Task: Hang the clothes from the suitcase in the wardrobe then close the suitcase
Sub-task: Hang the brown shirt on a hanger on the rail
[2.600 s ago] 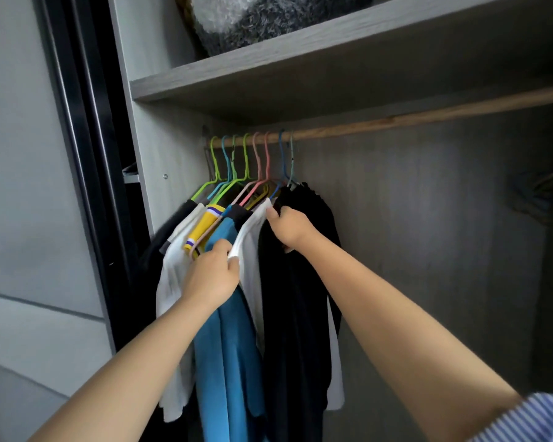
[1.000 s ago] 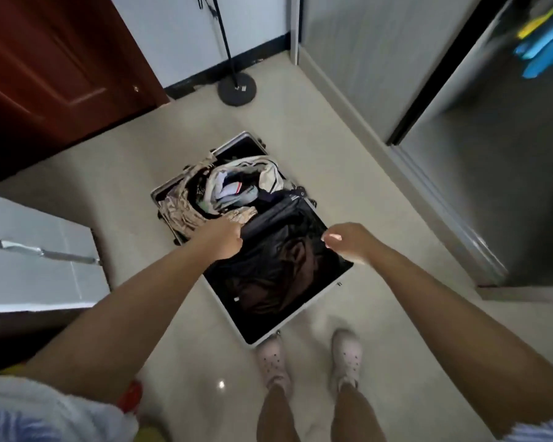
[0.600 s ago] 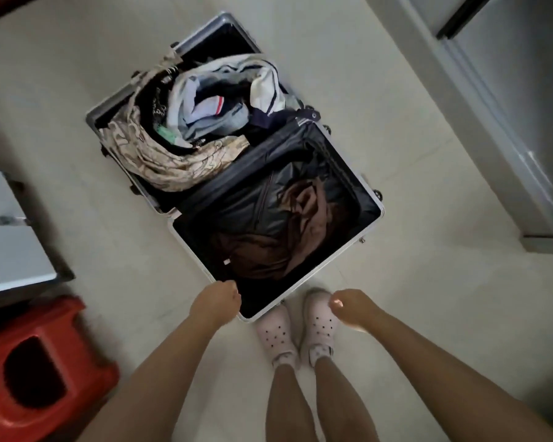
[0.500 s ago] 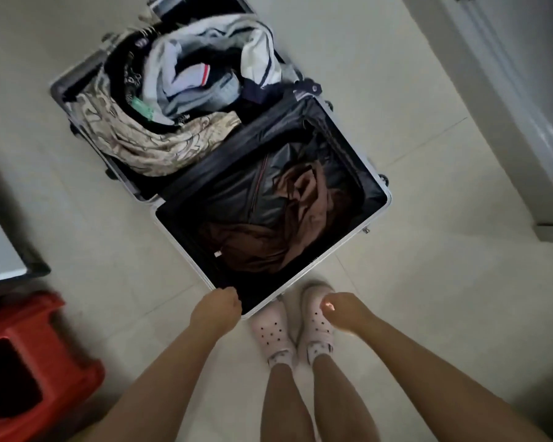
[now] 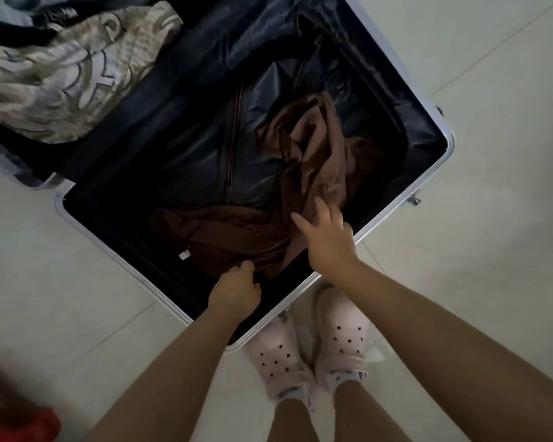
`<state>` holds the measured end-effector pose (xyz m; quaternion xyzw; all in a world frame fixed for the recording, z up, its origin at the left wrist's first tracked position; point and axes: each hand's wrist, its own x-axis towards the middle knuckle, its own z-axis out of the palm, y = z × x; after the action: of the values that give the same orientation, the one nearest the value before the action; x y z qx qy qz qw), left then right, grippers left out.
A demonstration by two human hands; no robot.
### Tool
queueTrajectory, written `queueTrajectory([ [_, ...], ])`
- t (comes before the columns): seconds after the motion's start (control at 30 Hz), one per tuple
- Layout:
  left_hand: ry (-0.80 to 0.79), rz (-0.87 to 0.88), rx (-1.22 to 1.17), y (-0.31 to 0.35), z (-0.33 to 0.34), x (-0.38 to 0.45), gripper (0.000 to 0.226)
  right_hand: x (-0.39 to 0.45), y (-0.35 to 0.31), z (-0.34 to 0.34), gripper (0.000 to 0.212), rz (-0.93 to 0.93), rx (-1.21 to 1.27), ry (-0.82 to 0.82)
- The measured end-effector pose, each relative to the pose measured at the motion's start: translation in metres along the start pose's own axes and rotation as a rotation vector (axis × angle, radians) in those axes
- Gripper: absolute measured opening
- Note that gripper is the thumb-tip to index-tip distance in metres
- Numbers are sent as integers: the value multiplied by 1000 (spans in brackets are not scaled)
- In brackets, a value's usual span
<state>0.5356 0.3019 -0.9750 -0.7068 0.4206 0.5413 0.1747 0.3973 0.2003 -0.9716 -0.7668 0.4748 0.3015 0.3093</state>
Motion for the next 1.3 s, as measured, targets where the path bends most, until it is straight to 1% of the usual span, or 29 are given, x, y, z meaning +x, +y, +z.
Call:
queueTrajectory([
  [0.03, -15, -4, -14, -2, 4, 11, 47, 14, 1, 6, 74, 38, -95, -59],
  [0.1, -46, -13, -56, -6, 8, 23, 60, 31, 7, 12, 62, 76, -215, -116],
  [0.17, -81, -15, -76, -10, 12, 34, 67, 46, 16, 21, 45, 77, -216, -143],
  [0.2, -89, -15, -94, -12, 12, 37, 69, 50, 22, 24, 42, 57, -187, -148],
  [0.27, -91, -29, -154, -14, 8, 39, 71, 55, 34, 24, 42, 3, -73, -148],
  [0.33, -61, -38, -224, -16, 1, 35, 74, 53, 39, 15, 42, -35, 105, -94],
  [0.4, -20, -52, -292, -15, -7, 26, 81, 41, 35, -2, 38, -19, 293, -68],
  [0.5, 83, -42, -383, -7, -19, 6, 90, 14, 19, -30, 33, -78, 466, -127],
  [0.6, 183, 26, -433, 8, -33, -19, 94, -19, 1, -51, 27, -163, 550, -190],
  [0.67, 211, 62, -402, 17, -43, -35, 92, -39, -7, -63, 25, -197, 564, -231],
  [0.7, 200, 75, -381, 22, -49, -43, 87, -49, -10, -70, 24, -208, 566, -247],
  [0.83, 115, 125, -273, 29, -70, -80, 48, -94, -18, -103, 20, -166, 642, -245],
  [0.9, 96, 126, -236, 29, -78, -97, 40, -112, -19, -119, 20, -133, 657, -217],
  [1.0, 104, 128, -250, 38, -92, -124, 27, -136, -18, -144, 18, -113, 565, -199],
  [1.07, 108, 131, -262, 47, -99, -141, 23, -143, -16, -157, 19, -97, 468, -222],
  [1.13, 125, 122, -277, 56, -109, -158, 23, -147, -17, -175, 26, -87, 359, -222],
  [1.2, 161, 108, -302, 65, -125, -171, 22, -152, -20, -198, 35, -87, 317, -166],
  [1.3, 238, 102, -362, 81, -163, -198, 23, -167, -29, -237, 39, -62, 345, 18],
])
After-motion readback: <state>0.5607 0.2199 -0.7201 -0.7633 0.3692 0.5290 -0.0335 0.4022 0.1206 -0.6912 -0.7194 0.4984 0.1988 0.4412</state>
